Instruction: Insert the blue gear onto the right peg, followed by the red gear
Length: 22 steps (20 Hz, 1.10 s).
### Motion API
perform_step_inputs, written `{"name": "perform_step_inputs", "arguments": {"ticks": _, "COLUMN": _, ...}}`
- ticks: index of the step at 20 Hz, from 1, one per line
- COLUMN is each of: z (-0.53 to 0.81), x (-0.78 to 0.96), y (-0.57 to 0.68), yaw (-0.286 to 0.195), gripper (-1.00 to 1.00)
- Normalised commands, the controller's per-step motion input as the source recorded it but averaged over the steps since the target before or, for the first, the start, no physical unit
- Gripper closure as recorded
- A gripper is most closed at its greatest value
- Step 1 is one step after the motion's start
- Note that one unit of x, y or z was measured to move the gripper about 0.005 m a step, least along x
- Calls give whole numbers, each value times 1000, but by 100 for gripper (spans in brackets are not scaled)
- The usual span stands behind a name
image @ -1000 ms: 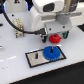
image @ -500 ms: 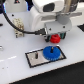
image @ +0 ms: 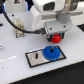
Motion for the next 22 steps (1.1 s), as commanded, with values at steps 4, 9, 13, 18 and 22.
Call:
{"name": "perform_step_inputs", "arguments": {"ticks": 4, "z": 611, "x": 368, "y": -3, "yaw": 0, "gripper": 100}}
{"name": "perform_step_inputs", "arguments": {"ticks": 9, "z": 502, "x": 618, "y": -94, "yaw": 0, "gripper": 100}}
{"name": "perform_step_inputs", "arguments": {"ticks": 13, "z": 410, "x": 696, "y": -147, "yaw": 0, "gripper": 100}}
{"name": "perform_step_inputs", "arguments": {"ticks": 18, "z": 340, "x": 678, "y": -225, "yaw": 0, "gripper": 100}}
{"name": "perform_step_inputs", "arguments": {"ticks": 22, "z": 240, "x": 678, "y": -253, "yaw": 0, "gripper": 100}}
